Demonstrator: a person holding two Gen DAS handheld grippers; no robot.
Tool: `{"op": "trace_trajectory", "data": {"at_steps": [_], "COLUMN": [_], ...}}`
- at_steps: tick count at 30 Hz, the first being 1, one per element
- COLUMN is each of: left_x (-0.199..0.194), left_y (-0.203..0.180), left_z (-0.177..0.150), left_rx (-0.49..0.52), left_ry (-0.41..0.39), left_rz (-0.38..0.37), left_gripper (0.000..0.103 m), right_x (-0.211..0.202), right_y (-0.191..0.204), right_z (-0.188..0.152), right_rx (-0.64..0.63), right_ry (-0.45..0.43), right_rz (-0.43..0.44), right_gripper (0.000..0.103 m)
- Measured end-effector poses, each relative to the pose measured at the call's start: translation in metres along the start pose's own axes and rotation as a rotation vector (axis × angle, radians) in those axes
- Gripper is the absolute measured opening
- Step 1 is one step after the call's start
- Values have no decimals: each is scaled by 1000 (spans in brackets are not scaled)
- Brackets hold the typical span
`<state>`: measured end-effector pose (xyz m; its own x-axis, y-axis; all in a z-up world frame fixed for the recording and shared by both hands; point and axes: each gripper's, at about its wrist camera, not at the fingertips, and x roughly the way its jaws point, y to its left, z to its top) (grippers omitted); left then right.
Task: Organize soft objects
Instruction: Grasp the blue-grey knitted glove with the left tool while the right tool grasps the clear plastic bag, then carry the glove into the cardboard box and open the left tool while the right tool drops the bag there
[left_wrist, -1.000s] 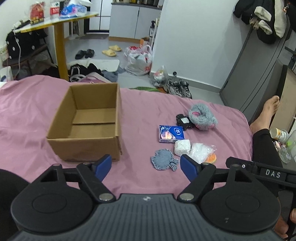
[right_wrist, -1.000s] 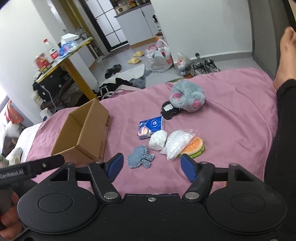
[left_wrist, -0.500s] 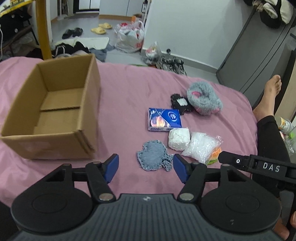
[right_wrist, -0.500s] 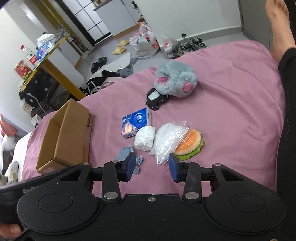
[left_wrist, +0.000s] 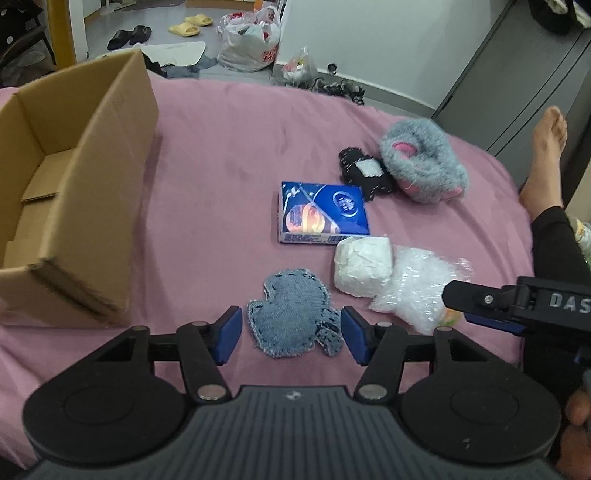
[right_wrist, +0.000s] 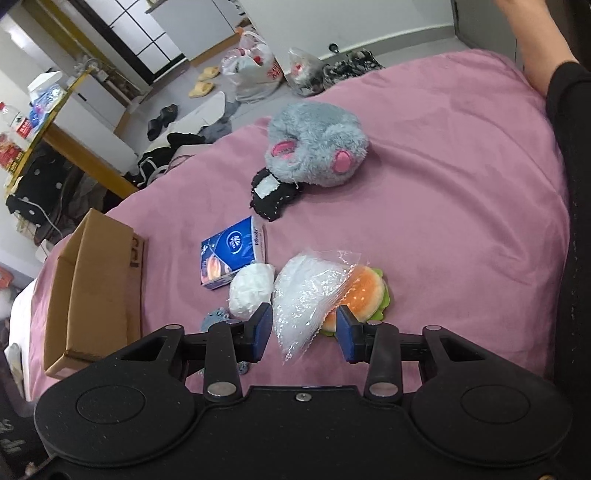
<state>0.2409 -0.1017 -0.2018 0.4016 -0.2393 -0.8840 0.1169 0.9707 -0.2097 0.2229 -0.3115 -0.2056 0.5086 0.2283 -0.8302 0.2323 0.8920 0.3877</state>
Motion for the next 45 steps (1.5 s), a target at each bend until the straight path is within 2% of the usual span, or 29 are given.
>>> {"op": "trace_trajectory", "data": {"at_steps": [4,8,10,11,12,16,19,29,45], "left_x": [15,23,24,24,23,12,1,-36,-111], "left_y": [1,2,0,0,2,6,5,8,33], "left_z": [1,0,-1,-2,-3,-4,-4,-4,9], "left_rx": [-8,-10,2,-2,-13,-42,-41,-60,-90], "left_ry": [25,35,31,27,24,9,-21,-89,-237], "left_rz": [12,21,27,26,18,0,1,18,60], "left_gripper": [58,58,58,54,43,32,31,31,31], "right_x": [8,16,17,17,16,11,4,-20,-51], "right_y": [1,2,1,1,1,4,2,17,71], "right_z": [1,3,3,2,1,-3,-6,-13,-17], "right_rx": [-14,-24,-21,-26,-36,-69,-57,-48,-92], "right_ry": [7,1,0,-4,-9,-34,-42,-98,-197], "right_rz": [-45,-54,-50,-44,-39,-31,-23,2,98], "right_gripper": [39,38,35,31,27,23,16,14,14]}}
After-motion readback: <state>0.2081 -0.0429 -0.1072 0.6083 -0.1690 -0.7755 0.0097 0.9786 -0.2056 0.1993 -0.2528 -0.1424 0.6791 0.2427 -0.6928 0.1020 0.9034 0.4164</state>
